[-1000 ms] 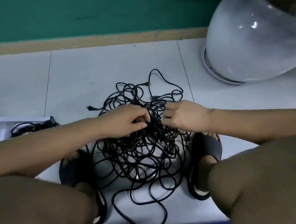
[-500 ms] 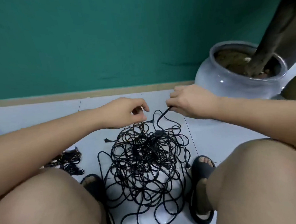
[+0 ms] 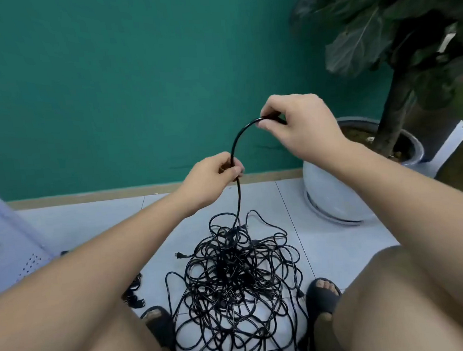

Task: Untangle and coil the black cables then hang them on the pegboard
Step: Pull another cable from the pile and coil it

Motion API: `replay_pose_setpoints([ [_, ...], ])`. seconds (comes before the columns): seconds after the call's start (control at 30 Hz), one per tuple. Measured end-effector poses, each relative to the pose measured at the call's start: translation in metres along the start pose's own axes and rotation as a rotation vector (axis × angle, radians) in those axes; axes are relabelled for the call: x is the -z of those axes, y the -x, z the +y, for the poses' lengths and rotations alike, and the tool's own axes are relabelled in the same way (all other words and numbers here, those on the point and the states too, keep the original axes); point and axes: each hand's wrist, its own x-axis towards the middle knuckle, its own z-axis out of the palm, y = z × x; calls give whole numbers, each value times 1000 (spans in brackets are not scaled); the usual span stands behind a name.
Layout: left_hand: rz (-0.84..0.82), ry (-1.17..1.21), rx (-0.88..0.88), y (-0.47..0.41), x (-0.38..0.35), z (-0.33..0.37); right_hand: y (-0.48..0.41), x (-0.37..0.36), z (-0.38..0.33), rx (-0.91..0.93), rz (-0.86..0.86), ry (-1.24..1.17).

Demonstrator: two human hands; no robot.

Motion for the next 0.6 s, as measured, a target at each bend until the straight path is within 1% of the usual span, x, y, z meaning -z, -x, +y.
replay_pose_setpoints([
  [0.13,-2,124,20,3,4,9,-15,14,1,-146,146,-170],
  [0.23,-33,91,13,4,1,10,-22,20,1,-232,265,-242],
  [0.3,-37,89,5,5,-2,10,-21,17,3,-291,298,-298],
  [0.37,-5,117,-4,4,0,13,-17,6,4,-353,267,-358],
  [0.47,74,182,-24,-1,9,20,-5,-17,4,-428,158,-485],
  [0.6,140,264,-41,-6,23,32,10,-34,-15,-502,-1,-789],
])
